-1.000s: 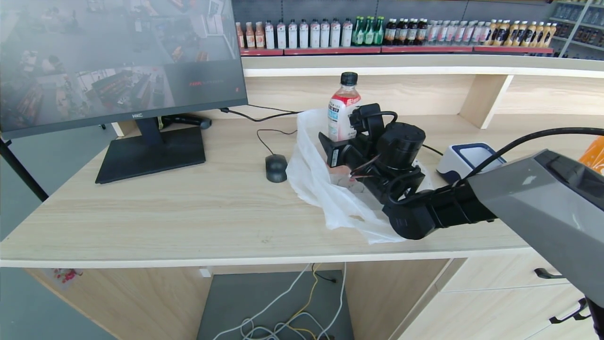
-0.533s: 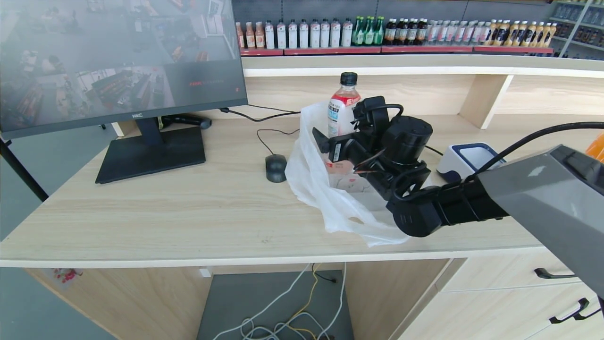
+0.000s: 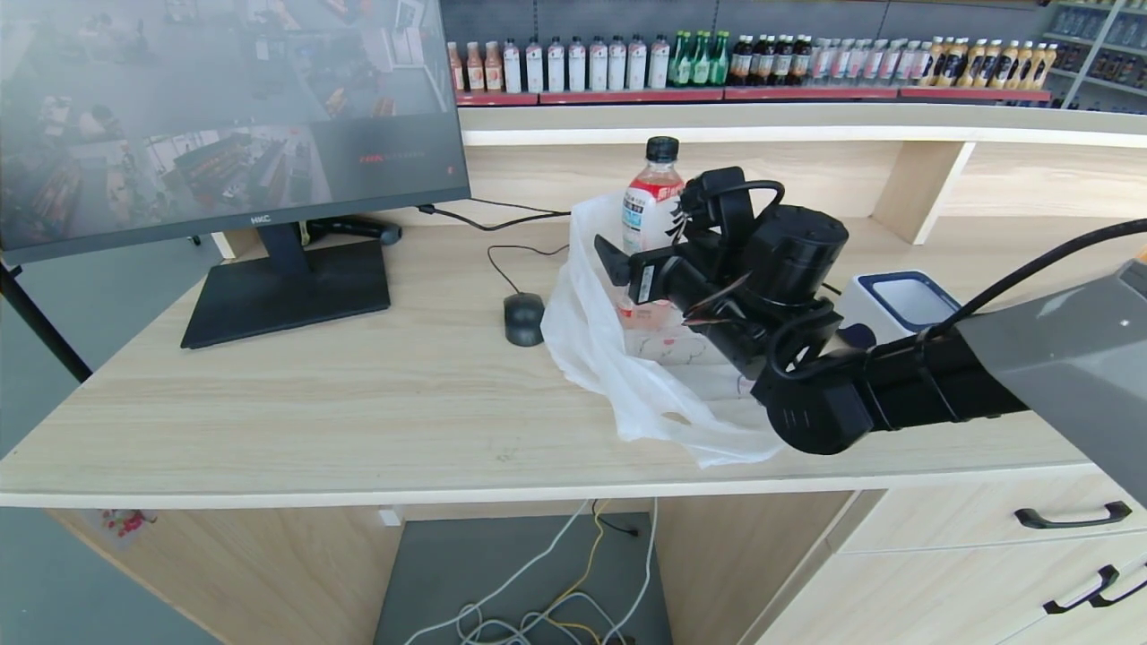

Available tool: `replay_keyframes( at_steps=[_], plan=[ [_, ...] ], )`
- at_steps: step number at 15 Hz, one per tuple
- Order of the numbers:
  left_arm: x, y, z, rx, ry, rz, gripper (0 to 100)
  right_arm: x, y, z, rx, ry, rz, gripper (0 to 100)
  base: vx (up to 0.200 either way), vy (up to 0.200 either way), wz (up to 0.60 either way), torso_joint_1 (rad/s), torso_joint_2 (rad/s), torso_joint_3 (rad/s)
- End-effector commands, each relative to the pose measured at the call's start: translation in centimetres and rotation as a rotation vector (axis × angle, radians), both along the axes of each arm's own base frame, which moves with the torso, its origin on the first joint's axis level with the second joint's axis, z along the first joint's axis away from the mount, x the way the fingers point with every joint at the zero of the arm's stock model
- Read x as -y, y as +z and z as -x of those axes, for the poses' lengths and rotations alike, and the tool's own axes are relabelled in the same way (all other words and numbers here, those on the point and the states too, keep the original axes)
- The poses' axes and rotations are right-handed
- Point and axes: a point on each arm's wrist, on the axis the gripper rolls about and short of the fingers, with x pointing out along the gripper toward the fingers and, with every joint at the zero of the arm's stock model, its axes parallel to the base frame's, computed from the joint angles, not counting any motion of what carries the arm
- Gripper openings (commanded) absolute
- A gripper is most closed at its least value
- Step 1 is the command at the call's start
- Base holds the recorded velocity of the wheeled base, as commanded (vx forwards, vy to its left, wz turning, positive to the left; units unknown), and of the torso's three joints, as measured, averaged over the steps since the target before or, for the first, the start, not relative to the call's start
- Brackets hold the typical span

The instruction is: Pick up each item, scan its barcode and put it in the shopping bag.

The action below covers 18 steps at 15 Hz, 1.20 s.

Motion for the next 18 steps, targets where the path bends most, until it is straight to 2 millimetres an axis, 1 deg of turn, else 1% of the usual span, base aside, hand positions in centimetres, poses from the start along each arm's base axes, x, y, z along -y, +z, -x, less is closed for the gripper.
replay_keyframes(
  at_steps=[1, 2, 3, 6, 8, 10, 12, 13, 15, 17, 18],
  plan=[
    [0.0, 0.0, 0.0, 0.001, 0.000, 0.000, 100, 0.3, 1.5, 2.0, 0.018, 0.015, -0.008, 100, 0.000, 0.000, 0.00, 0.000, 0.00, 0.000],
    [0.0, 0.0, 0.0, -0.001, 0.000, 0.000, 100, 0.5, 2.2, 3.3, 0.023, 0.026, -0.011, 100, 0.000, 0.000, 0.00, 0.000, 0.00, 0.000],
    [0.0, 0.0, 0.0, 0.001, 0.000, 0.000, 100, 0.8, 2.7, 5.0, 0.023, 0.042, -0.014, 100, 0.000, 0.000, 0.00, 0.000, 0.00, 0.000],
    [0.0, 0.0, 0.0, 0.001, 0.000, 0.000, 100, 3.2, 2.6, 10.2, 0.038, 0.056, 0.005, 100, 0.000, 0.000, 0.00, 0.000, 0.00, 0.000],
    [0.0, 0.0, 0.0, 0.001, 0.000, 0.000, 100, 4.2, 1.7, 13.7, 0.058, 0.070, -0.009, 100, 0.000, 0.000, 0.00, 0.000, 0.00, 0.000],
    [0.0, 0.0, 0.0, 0.001, 0.000, 0.000, 100, 5.3, 0.9, 16.1, 0.105, 0.050, -0.043, 100, 0.000, 0.000, 0.00, 0.000, 0.00, 0.000],
    [0.0, 0.0, 0.0, 0.001, 0.000, 0.000, 100, 6.4, -0.6, 17.6, 0.117, 0.048, -0.031, 100, 0.000, 0.000, 0.00, 0.000, 0.00, 0.000],
    [0.0, 0.0, 0.0, 0.001, 0.000, 0.000, 100, 7.0, -1.3, 18.4, 0.090, 0.048, -0.009, 100, 0.000, 0.000, 0.00, 0.000, 0.00, 0.000],
    [0.0, 0.0, 0.0, 0.001, 0.000, 0.000, 100, 8.0, -1.1, 19.4, 0.093, 0.047, -0.013, 100, 0.000, 0.000, 0.00, 0.000, 0.00, 0.000],
    [0.0, 0.0, 0.0, 0.001, 0.000, 0.000, 100, 8.4, -0.8, 20.0, 0.105, 0.045, -0.024, 100, 0.000, 0.000, 0.00, 0.000, 0.00, 0.000],
    [0.0, 0.0, 0.0, -0.001, 0.000, -0.002, 100, 8.6, -1.0, 20.2, 0.097, 0.048, -0.021, 100, 0.000, 0.000, 0.00, 0.000, 0.00, 0.000]
  ],
)
